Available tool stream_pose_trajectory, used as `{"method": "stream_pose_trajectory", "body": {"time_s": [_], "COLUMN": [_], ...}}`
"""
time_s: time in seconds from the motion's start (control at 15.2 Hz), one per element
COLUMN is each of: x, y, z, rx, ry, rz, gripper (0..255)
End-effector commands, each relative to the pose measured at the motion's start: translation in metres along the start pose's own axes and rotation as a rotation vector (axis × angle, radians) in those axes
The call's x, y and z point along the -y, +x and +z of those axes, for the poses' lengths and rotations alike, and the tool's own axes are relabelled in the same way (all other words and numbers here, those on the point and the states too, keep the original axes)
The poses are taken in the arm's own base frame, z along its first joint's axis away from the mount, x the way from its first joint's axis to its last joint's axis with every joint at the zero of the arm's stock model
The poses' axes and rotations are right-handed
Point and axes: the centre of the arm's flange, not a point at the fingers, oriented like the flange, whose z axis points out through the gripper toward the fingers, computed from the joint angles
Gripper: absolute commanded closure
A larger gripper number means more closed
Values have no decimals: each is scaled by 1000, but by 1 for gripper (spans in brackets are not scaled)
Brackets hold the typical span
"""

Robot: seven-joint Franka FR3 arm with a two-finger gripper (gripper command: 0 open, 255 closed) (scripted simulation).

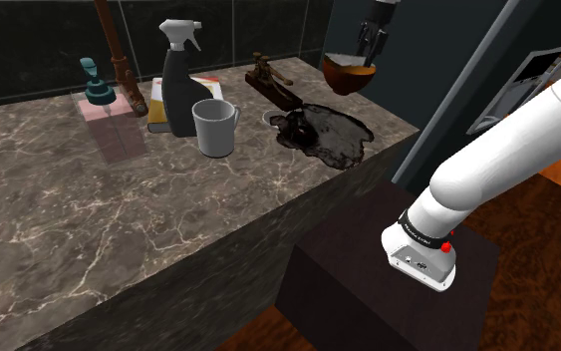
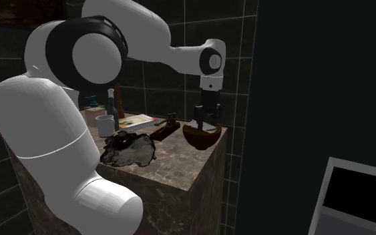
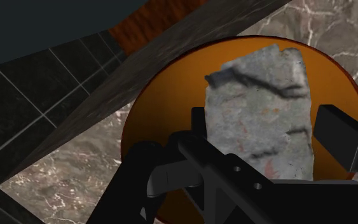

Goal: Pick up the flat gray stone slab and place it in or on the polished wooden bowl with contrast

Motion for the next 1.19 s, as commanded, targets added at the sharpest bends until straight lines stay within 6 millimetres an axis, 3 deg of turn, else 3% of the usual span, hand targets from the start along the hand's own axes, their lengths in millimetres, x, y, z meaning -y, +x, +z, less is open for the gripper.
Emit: {"method": "stream_pose_trajectory", "body": {"time_s": [0.0,0.4,0.46,0.79,1.06,1.12], "x": [-1,-1,-1,-1,-1,-1], "y": [1,1,1,1,1,1], "z": [4,4,4,4,-46,-46], "rx": [0,0,0,0,0,0], "ry": [0,0,0,0,0,0], "rz": [0,0,0,0,0,0], "gripper": [255,255,0,0,0,0]}}
